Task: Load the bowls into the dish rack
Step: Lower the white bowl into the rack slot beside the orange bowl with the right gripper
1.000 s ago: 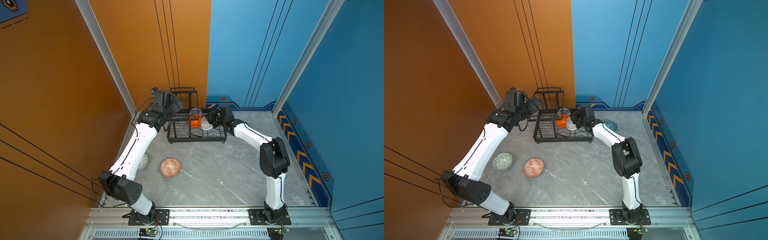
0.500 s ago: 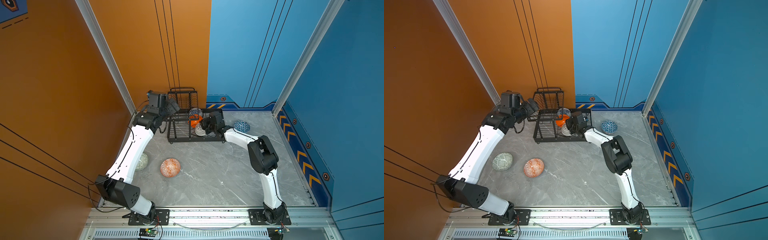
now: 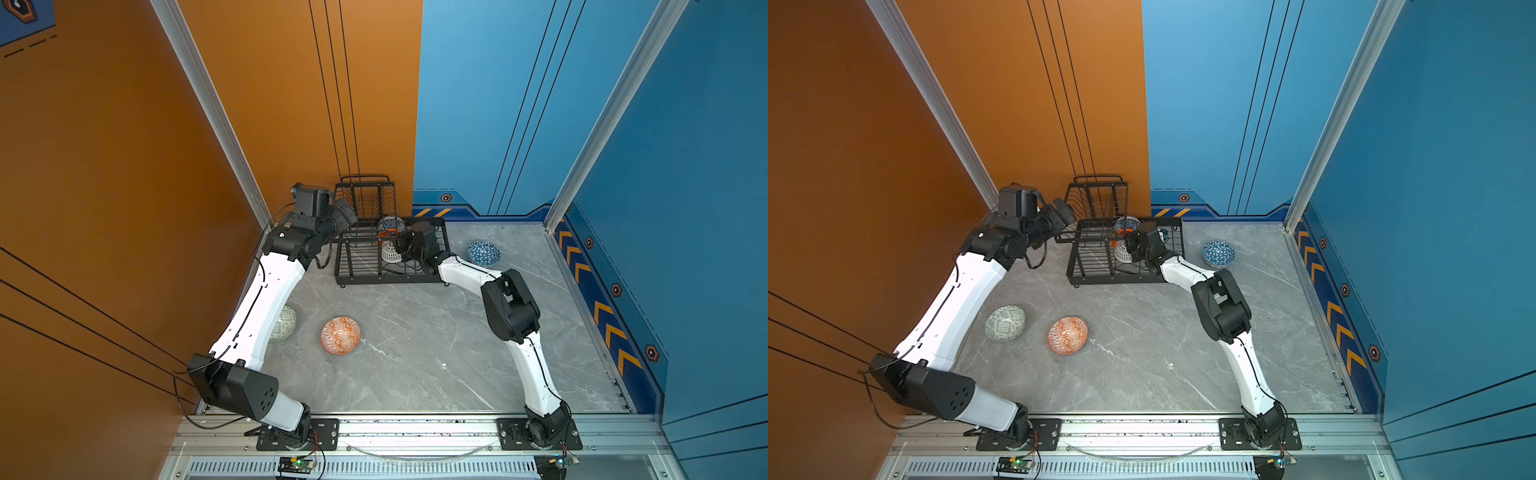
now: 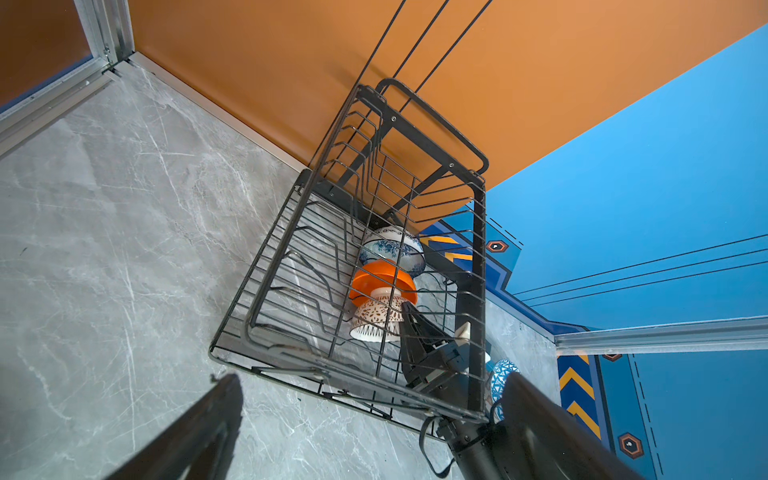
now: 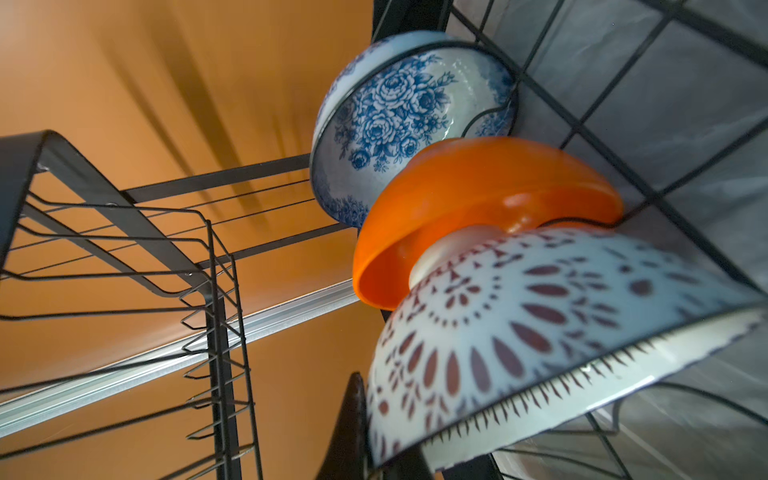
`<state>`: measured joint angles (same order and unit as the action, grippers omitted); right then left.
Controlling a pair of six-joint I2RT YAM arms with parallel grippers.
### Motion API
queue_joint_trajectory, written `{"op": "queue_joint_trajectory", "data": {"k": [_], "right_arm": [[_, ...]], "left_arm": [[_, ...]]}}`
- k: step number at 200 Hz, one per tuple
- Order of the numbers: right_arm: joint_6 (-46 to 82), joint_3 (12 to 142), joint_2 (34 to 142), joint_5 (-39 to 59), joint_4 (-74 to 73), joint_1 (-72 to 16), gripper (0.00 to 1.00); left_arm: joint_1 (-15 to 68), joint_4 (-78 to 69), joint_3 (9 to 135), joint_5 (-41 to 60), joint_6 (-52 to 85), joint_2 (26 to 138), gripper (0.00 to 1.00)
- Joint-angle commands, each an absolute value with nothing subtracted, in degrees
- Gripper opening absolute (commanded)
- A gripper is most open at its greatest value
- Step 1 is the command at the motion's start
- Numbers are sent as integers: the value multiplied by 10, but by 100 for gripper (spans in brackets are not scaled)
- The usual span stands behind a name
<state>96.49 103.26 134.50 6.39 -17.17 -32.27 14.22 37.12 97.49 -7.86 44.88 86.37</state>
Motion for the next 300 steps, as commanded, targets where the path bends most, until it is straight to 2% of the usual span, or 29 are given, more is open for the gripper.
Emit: {"op": "queue_joint_trajectory", "data": {"k": [1, 49, 130, 206, 240, 300], "right_arm": [[975, 1064, 1358, 51, -195, -330, 0], [979, 1071, 1369, 52, -186, -336, 0], [984, 980, 1335, 38, -197, -345, 0], [1001, 976, 1324, 32, -152, -358, 0], [1023, 967, 1319, 33, -140, -357, 11], [1031, 979, 1320, 40, -134, -350, 19]], "left_arm": [[134, 378, 964, -69, 447, 851, 98], [130, 378, 955, -69, 448, 846, 98], [131, 377, 943, -66, 460, 842, 98], [131, 371, 932, -69, 456, 834, 98], [131, 369, 930, -69, 458, 832, 98], [130, 368, 938, -71, 455, 836, 98]]}}
